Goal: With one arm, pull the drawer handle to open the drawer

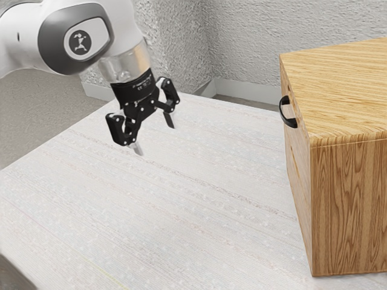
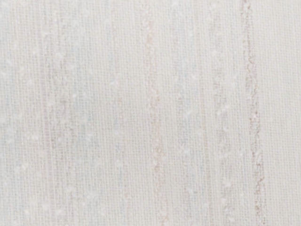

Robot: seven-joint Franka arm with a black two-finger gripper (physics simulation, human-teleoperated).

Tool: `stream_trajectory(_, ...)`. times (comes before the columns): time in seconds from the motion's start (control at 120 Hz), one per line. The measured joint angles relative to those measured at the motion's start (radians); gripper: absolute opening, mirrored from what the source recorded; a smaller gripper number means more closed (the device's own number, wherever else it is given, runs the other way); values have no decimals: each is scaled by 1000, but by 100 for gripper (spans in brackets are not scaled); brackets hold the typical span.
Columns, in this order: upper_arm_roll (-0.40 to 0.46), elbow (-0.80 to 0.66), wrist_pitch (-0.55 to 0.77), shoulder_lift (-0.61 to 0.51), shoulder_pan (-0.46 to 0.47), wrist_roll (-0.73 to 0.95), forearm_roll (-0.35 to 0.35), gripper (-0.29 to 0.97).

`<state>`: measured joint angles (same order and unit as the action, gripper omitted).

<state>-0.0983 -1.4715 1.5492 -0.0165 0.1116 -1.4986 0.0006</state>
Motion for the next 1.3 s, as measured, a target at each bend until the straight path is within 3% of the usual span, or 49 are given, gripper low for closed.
stream_trajectory(0.525,21,32,13,47,-109,-15,5,68)
stream_trajectory(0.617,175,46,59,67,-252,-4,5,68)
stream_trajectory(0.675,236,49,87,80,-285,9,6,68)
stream_trajectory(0.792,277,79,156,120,-257,71,8,68)
stream_trajectory(1.117,285,60,444,162,-257,304,4,68)
stream_trajectory(1.225,286,-141,536,16,-211,359,-10,68)
stream_trajectory(1.3,285,-183,587,-10,-151,393,-15,68)
